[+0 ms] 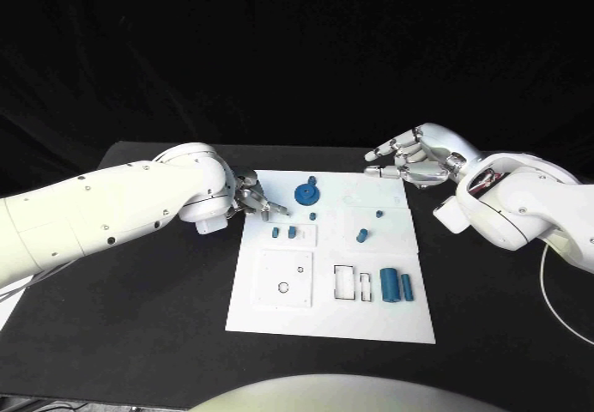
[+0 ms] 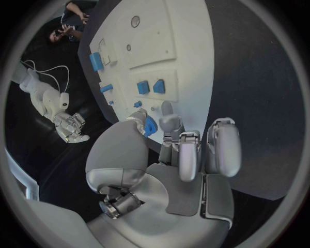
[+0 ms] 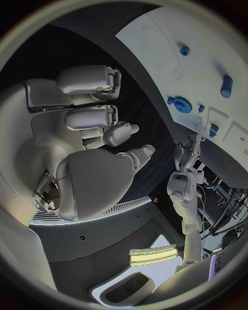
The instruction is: Assemble the parts on the task board
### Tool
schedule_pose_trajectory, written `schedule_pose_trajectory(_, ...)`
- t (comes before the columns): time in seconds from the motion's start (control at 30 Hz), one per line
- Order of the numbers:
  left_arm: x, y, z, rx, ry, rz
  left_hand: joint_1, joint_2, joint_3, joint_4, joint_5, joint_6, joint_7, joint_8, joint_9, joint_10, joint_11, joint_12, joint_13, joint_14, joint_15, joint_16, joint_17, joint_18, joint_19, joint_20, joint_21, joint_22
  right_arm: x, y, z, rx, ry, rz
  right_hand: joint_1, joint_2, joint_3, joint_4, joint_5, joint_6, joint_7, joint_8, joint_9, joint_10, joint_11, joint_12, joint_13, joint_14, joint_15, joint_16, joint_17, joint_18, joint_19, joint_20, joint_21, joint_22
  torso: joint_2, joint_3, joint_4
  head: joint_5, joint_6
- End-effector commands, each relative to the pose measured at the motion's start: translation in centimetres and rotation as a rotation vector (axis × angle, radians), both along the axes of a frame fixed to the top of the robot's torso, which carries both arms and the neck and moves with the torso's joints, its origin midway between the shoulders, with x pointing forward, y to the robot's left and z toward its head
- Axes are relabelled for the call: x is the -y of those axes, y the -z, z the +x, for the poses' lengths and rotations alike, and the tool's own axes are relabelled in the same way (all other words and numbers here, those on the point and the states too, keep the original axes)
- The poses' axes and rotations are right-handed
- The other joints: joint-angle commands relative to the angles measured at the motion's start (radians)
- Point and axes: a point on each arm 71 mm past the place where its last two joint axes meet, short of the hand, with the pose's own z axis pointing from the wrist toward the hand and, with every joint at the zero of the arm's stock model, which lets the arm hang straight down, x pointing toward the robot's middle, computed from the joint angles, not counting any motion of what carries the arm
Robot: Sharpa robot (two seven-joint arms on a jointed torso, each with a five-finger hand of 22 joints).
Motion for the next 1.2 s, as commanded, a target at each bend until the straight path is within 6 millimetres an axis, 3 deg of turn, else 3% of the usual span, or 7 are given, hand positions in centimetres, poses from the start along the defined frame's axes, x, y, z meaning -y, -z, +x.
schedule_pose_trajectory(0.03, 0.6, -0.8, 0.5, 0.044, -0.052, -0.266, 0.000, -0.002, -0.040, 0.009, -0.030, -0.080, 0.036, -0.037, -0.019, -0.144, 0.033, -0.179, -0.163, 0.068, 0.026, -0.068, 0.171, 0.042, -0.086, 0.018, -0.159, -0.064, -0.1, 0.0, -0.1, -0.001, -0.010, -0.001, -0.010, -0.001, -0.005, -0.002, 0.007, -0.001, -0.004, 0.005, 0.001, -0.006, -0.001, 0.000, -0.001, 0.069, 0.003, -0.003, 0.114, 0.004, -0.006, 0.004, -0.007, 0.030, 0.000, 0.0002, 0.0008, -0.002, 0.003)
schedule_pose_trajectory(0.2, 1.3, -1.6, 1.2, 0.176, 0.017, -0.366, 0.158, -0.005, -0.069, -0.029, -0.006, -0.184, 0.099, -0.079, -0.065, -0.290, 0.094, -0.274, -0.238, -0.140, 0.079, -0.425, -0.209, 0.121, -0.342, 0.070, -0.620, -0.430, 0.0, 0.0, -0.1, -0.002, -0.009, -0.001, -0.009, 0.001, -0.005, -0.002, 0.009, -0.001, -0.004, 0.005, 0.001, -0.005, -0.001, 0.002, 0.000, 0.069, 0.003, -0.003, 0.115, 0.004, -0.006, 0.004, -0.007, 0.030, 0.001, 0.0002, 0.0003, -0.003, 0.005)
schedule_pose_trajectory(0.33, 3.0, -1.8, 1.1, 0.328, 0.191, -0.356, 0.383, 0.012, -0.007, -0.115, -0.008, -0.243, 0.122, -0.132, -0.127, -0.395, 0.127, -0.393, -0.337, -0.291, 0.105, -0.686, -0.455, 0.126, -0.376, 0.096, -0.723, -0.501, -0.1, 0.0, -0.1, -0.002, -0.010, -0.001, -0.009, 0.001, -0.005, -0.001, 0.010, -0.001, -0.004, 0.005, 0.001, -0.005, -0.001, 0.002, 0.000, 0.069, 0.003, -0.003, 0.115, 0.004, -0.006, 0.004, -0.006, 0.031, 0.002, -0.0015, 0.0004, -0.008, 0.011)
schedule_pose_trajectory(0.5, 5.2, -1.7, 0.5, 0.486, 0.395, -0.332, 0.530, -0.017, 0.079, -0.171, -0.020, -0.237, 0.108, -0.223, -0.245, -0.390, 0.131, -0.550, -0.506, -0.298, 0.109, -0.775, -0.543, 0.128, -0.351, 0.100, -0.787, -0.557, -0.2, 0.1, 0.0, -0.003, -0.013, -0.002, -0.008, 0.002, -0.005, -0.002, 0.011, -0.001, -0.004, 0.005, 0.001, -0.005, -0.001, 0.003, 0.001, 0.069, 0.003, -0.003, 0.115, 0.004, -0.006, 0.004, -0.006, 0.030, 0.002, -0.0020, -0.0013, -0.012, 0.013)
schedule_pose_trajectory(0.63, 6.4, -1.2, 0.0, 0.547, 0.504, -0.269, 0.544, -0.043, 0.107, -0.183, -0.020, -0.189, 0.096, -0.270, -0.313, -0.360, 0.133, -0.625, -0.600, -0.218, 0.105, -0.730, -0.529, 0.130, -0.293, 0.095, -0.778, -0.561, -0.3, 0.1, 0.0, -0.005, -0.015, -0.002, -0.006, 0.003, -0.005, -0.002, 0.012, -0.001, -0.004, 0.005, 0.001, -0.005, -0.001, 0.003, 0.000, 0.069, 0.003, -0.003, 0.115, 0.004, -0.006, 0.004, -0.006, 0.031, 0.001, -0.0007, 0.0001, -0.014, 0.014)
schedule_pose_trajectory(0.8, 7.3, -0.4, -0.2, 0.560, 0.577, -0.165, 0.515, -0.068, 0.121, -0.174, -0.021, -0.129, 0.101, -0.314, -0.382, -0.303, 0.125, -0.678, -0.686, -0.021, 0.095, -0.371, -0.200, 0.102, -0.127, 0.085, -0.584, -0.417, -0.3, 0.1, 0.0, -0.007, -0.015, -0.003, -0.005, 0.005, -0.005, -0.002, 0.013, 0.000, -0.004, 0.005, 0.001, -0.004, -0.002, 0.004, 0.001, 0.069, 0.003, -0.003, 0.115, 0.004, -0.006, 0.004, -0.006, 0.031, 0.001, -0.0001, 0.0013, -0.016, 0.015)
schedule_pose_trajectory(1.2, 8.7, 0.9, -0.5, 0.516, 0.639, -0.066, 0.489, -0.076, 0.121, -0.166, -0.027, -0.029, 0.097, -0.350, -0.449, -0.226, 0.112, -0.710, -0.757, 0.016, 0.084, -0.259, -0.119, 0.061, -0.030, 0.075, -0.346, -0.209, -0.5, 0.2, 0.0, -0.009, -0.020, -0.003, -0.005, 0.005, -0.005, -0.002, 0.013, 0.000, -0.004, 0.005, 0.001, -0.004, -0.002, 0.004, 0.001, 0.069, 0.003, -0.003, 0.115, 0.004, -0.006, 0.004, -0.006, 0.031, 0.002, -0.0006, -0.0005, -0.017, 0.018)
